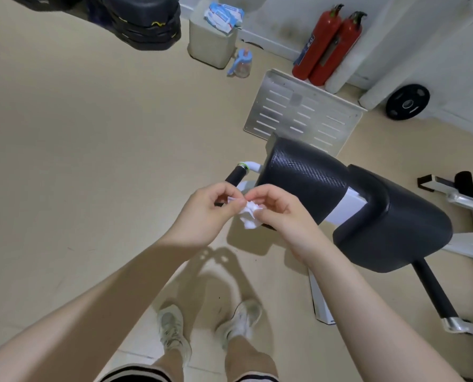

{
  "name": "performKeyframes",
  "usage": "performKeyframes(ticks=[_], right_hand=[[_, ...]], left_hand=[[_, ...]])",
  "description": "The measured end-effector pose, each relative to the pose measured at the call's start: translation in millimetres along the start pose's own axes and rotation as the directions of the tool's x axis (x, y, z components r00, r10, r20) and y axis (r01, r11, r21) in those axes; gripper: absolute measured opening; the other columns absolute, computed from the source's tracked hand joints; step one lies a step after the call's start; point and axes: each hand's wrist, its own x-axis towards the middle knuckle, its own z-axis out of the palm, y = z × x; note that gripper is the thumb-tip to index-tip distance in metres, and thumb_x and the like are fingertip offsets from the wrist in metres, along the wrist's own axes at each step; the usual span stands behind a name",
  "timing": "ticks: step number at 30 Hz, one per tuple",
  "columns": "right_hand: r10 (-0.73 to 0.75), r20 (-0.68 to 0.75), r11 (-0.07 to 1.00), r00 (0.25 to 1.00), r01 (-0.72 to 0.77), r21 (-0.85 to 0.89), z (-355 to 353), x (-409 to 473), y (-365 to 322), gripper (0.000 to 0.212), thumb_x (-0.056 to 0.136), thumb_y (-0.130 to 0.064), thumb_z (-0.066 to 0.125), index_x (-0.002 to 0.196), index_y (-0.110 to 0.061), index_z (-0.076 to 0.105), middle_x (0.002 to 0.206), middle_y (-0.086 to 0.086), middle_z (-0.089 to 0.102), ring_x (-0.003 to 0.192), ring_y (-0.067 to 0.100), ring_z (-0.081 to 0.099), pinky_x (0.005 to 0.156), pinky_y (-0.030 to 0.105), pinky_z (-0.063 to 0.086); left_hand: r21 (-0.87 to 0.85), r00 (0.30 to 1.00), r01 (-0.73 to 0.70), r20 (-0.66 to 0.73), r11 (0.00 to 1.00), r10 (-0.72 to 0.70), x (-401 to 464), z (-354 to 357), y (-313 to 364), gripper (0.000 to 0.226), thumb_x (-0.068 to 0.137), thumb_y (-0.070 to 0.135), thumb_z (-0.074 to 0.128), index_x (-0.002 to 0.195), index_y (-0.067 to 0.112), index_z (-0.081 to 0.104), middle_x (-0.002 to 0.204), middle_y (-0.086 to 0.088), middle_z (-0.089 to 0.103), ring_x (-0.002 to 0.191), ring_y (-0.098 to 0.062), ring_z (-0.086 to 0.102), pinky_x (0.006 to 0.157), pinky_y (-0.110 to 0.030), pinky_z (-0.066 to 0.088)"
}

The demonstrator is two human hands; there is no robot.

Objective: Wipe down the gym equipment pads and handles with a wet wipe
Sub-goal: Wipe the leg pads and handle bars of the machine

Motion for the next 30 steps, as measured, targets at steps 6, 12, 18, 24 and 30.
performKeyframes(ticks=[6,12,18,24,30], right_hand=[[0.032,0.139,0.989,0.990,-0.012,-0.146,-38,28,7,0.005,0.081,-0.008,0.069,0.085,-0.009,0.067,0.070,0.009,0.053,0.066,0.017,0.046,0.065,0.025,0.040],[0.204,0.421,0.949,0.884,-0.072,-0.308,-90,66,3,0.007,0.083,-0.006,0.066,0.077,-0.007,0.063,0.068,0.000,0.058,0.066,0.009,0.052,0.068,0.018,0.041],[0.178,0.506,0.957,0.844,-0.028,-0.290,-118,119,-25,0.018,0.085,0.004,0.058,0.077,-0.012,0.059,0.066,-0.002,0.055,0.059,0.003,0.052,0.062,0.013,0.041],[-0.423,0.478,0.364,0.769,0.628,-0.688,-110,191,-24,0.019,0.085,0.002,0.052,0.093,-0.005,0.067,0.086,0.005,0.066,0.083,0.023,0.054,0.073,0.021,0.033],[0.108,0.698,0.359,0.708,0.627,-0.692,-119,205,-3,0.036,0.085,-0.005,0.043,0.110,-0.006,0.068,0.116,0.008,0.067,0.110,0.022,0.057,0.091,0.018,0.036]], left_hand=[[0.026,0.999,0.035,-0.014,0.999,-0.034,26,20,-1,0.012,0.085,0.012,0.064,0.074,0.017,0.061,0.070,-0.004,0.058,0.063,-0.010,0.051,0.064,-0.019,0.042],[0.029,0.995,0.098,-0.031,0.995,-0.097,50,42,1,0.009,0.081,0.010,0.069,0.082,0.015,0.062,0.068,0.002,0.053,0.065,-0.012,0.044,0.063,-0.021,0.038],[-0.032,0.976,0.099,-0.191,0.995,-0.103,75,49,0,0.021,0.081,0.004,0.065,0.085,0.024,0.060,0.074,0.004,0.053,0.065,-0.006,0.047,0.062,-0.009,0.041],[-0.287,0.884,0.163,-0.382,0.944,-0.268,96,59,-20,0.020,0.084,0.009,0.054,0.099,0.020,0.059,0.087,0.004,0.056,0.073,-0.008,0.049,0.070,-0.014,0.038],[0.079,0.946,0.263,-0.219,0.962,-0.240,129,63,-23,0.009,0.088,0.009,0.049,0.086,0.014,0.057,0.086,0.000,0.052,0.080,-0.016,0.044,0.068,-0.021,0.033]])
